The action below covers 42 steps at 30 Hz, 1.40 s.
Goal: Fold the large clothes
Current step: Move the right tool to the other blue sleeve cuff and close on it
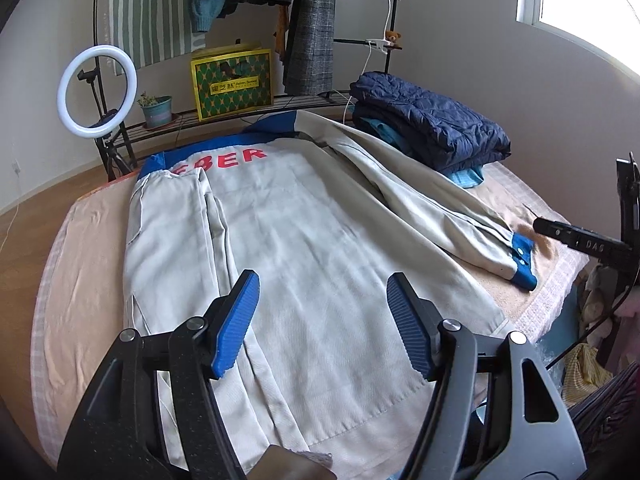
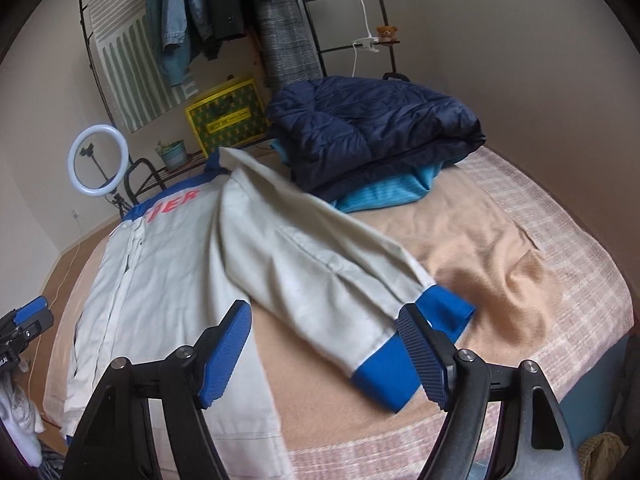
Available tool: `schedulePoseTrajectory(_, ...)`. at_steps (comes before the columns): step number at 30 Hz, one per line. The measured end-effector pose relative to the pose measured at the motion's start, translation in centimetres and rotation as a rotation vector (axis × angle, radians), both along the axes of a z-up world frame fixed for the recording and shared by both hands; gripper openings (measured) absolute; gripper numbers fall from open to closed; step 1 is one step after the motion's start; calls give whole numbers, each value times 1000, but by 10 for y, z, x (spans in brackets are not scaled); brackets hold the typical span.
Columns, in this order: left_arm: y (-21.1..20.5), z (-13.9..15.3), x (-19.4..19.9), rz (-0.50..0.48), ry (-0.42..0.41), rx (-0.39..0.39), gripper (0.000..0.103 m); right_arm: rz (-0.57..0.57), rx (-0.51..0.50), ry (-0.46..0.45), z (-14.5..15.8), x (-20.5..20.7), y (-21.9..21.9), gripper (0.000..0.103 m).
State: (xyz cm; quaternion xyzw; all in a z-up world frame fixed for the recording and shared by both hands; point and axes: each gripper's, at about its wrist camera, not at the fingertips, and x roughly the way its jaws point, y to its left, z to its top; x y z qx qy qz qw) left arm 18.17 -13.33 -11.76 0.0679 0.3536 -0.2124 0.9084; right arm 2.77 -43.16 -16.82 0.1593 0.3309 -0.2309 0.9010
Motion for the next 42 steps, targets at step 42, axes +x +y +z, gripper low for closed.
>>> schedulePoseTrajectory(42,0,-45,16,-39,268,-118,79,-206,347,59,-56,-13,-131,55)
